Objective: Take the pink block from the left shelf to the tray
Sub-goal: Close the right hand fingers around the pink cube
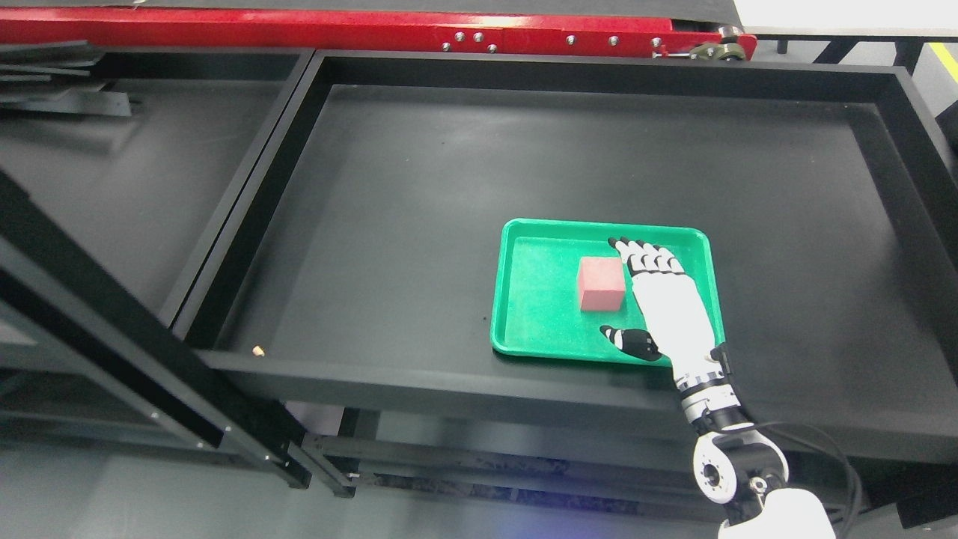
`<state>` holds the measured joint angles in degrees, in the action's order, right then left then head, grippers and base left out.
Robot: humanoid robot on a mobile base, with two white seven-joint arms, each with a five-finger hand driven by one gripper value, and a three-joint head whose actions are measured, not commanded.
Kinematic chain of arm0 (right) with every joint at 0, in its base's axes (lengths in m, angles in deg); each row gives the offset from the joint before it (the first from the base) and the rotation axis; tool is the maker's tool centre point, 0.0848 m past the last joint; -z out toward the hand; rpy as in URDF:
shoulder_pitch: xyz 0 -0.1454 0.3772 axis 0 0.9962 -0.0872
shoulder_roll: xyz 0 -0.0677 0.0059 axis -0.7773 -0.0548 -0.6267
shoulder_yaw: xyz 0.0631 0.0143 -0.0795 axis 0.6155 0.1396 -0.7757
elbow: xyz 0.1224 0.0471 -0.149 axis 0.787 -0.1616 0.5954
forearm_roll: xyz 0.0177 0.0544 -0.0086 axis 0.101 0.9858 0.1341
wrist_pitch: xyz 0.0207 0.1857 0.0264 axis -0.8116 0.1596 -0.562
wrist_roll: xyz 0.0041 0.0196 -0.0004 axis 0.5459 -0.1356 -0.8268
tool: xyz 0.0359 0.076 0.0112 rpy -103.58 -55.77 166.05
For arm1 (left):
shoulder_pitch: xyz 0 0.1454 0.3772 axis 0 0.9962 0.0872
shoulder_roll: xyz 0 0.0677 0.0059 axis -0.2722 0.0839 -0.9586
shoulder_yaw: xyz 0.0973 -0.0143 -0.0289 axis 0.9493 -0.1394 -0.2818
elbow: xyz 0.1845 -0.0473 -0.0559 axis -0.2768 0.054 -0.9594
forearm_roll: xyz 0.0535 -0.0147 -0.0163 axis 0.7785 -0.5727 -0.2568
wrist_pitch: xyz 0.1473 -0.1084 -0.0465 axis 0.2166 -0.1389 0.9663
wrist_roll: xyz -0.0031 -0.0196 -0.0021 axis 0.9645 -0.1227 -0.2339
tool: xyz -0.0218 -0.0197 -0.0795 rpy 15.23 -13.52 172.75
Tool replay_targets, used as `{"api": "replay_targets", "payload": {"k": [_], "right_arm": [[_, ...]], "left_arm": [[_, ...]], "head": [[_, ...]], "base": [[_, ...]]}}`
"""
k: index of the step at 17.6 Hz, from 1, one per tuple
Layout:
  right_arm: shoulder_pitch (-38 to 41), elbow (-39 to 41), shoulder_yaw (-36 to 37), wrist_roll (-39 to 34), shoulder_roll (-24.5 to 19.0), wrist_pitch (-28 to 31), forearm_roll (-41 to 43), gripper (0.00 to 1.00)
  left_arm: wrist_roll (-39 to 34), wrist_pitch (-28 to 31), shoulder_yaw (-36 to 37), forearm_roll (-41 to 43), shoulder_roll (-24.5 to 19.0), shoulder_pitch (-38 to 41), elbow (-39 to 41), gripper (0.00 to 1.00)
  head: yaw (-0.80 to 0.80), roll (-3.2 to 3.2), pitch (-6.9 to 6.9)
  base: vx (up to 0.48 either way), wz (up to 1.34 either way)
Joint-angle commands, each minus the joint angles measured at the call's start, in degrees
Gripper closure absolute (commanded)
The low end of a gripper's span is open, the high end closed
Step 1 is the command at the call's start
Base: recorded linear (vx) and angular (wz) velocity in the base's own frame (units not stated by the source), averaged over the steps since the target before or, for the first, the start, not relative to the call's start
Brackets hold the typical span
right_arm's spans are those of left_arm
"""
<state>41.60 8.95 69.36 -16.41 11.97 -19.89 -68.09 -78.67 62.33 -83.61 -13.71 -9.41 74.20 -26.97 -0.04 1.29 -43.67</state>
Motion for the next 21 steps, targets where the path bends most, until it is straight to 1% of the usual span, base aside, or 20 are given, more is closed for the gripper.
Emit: {"api": "replay_targets", "payload": {"k": [1, 3, 10, 21], "right_arm": [[0.1, -1.4, 0.1, -9.2, 1.0, 0.6, 0.2, 0.01], [0.1, -2.2, 0.0, -12.8, 1.0, 0.6, 0.3, 0.02], [-0.9, -2.7, -0.3, -13.0, 1.0, 0.2, 2.2, 0.02], [-0.2, -3.6, -1.5, -14.4, 1.0, -0.2, 2.3, 0.02]], "left_arm": [[0.0, 0.0, 0.0, 0.0, -1.0, -1.7, 1.0, 0.00], [0.0, 0.0, 0.0, 0.0, -1.0, -1.7, 1.0, 0.00], [0.0, 0.0, 0.0, 0.0, -1.0, -1.8, 1.0, 0.00], [0.0, 0.0, 0.0, 0.0, -1.0, -1.7, 1.0, 0.00]], "head": [[0.00, 0.00, 0.00], [0.00, 0.00, 0.00], [0.00, 0.00, 0.00], [0.00, 0.00, 0.00]], "base": [[0.180, -0.16], [0.161, -0.15], [0.132, -0.05], [0.079, 0.00]]}}
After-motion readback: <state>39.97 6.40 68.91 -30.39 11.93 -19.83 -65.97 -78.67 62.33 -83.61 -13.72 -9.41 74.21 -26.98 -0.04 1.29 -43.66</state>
